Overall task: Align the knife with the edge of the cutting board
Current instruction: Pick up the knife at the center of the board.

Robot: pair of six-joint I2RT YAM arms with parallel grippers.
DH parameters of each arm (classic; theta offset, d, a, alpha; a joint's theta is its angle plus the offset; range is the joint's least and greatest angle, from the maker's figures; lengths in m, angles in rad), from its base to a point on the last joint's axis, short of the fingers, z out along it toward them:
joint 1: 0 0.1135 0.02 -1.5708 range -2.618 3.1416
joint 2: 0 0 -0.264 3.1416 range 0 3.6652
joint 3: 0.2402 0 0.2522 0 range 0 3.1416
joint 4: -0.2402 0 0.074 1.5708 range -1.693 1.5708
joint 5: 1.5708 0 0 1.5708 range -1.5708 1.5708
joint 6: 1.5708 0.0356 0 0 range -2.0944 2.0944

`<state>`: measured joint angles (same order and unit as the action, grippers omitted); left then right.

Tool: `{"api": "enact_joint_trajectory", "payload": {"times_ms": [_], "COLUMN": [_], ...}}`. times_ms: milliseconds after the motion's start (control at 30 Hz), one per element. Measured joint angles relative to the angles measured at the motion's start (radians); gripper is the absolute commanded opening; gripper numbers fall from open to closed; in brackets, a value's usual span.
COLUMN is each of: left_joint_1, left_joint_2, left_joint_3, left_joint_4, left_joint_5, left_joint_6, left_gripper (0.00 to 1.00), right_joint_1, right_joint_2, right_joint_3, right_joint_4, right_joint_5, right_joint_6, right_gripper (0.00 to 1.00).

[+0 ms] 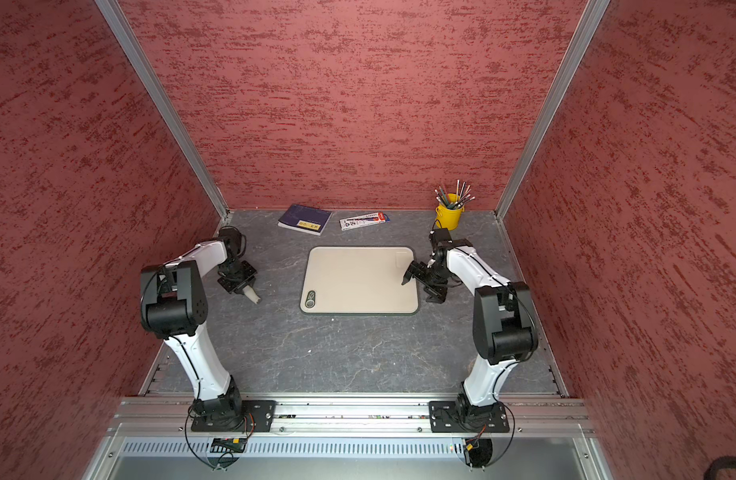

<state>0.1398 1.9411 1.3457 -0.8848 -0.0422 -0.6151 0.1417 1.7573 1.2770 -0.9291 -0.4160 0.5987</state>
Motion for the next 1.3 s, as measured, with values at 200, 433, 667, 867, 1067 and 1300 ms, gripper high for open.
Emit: {"api": "enact_joint_trajectory", "payload": {"times_ms": [200, 433, 667, 867, 1067, 1300], "left_joint_1": [-0.175, -0.36, -0.574, -0.746, -0.88, -1.004], "left_joint_2": [-0.177, -0.332, -0.341, -0.333, -0.244, -0.045], "left_joint_3": [-0.026, -0.048, -0.083, -0.075, 0.03, 0.224], "left_joint_4": [-0.02, -0.027, -0.054, -0.058, -0.075, -0.081], "left_joint_5": [0.015, 0.025, 0.035, 0.05, 0.061, 0.067], "left_joint_6": [0.044, 0.043, 0.025, 0.0, -0.057, -0.167], "left_gripper": [0.0, 0.0, 0.0, 0.0, 0.0, 0.0], "right_joint_1": [0.0, 0.001, -0.004, -0.08, -0.126, -0.126], "right_joint_2": [-0.025, -0.09, -0.169, -0.27, -0.383, -0.488], "right_joint_3": [-0.021, -0.07, -0.142, -0.21, -0.301, -0.405], "right_joint_4": [0.013, 0.023, 0.014, -0.027, -0.063, -0.142], "right_joint_5": [0.01, 0.067, 0.166, 0.261, 0.298, 0.349], "right_joint_6": [0.004, 0.012, 0.019, 0.017, -0.001, 0.056], "right_gripper": [0.98, 0.98, 0.98, 0.98, 0.98, 0.98]}}
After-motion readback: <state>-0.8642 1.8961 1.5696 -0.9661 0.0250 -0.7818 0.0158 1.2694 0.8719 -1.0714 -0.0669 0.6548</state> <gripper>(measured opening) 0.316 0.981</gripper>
